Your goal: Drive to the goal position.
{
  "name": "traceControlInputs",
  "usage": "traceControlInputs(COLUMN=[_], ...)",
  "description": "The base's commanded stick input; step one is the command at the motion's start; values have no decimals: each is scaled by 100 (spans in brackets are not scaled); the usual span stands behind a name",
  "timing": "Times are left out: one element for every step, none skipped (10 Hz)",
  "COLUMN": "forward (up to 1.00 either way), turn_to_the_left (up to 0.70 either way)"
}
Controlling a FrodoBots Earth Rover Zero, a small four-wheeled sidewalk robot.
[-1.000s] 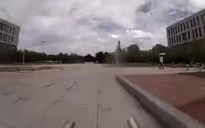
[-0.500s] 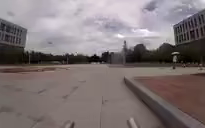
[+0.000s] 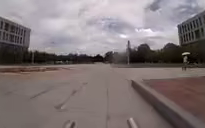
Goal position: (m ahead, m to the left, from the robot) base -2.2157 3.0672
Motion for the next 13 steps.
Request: traceControlInputs(forward=[100, 100, 100, 100, 94, 85, 91, 95, 100, 100, 100, 100, 100], turn_to_the_left=[0, 0, 0, 0, 38, 33, 37, 38, 40, 0, 0, 0, 0])
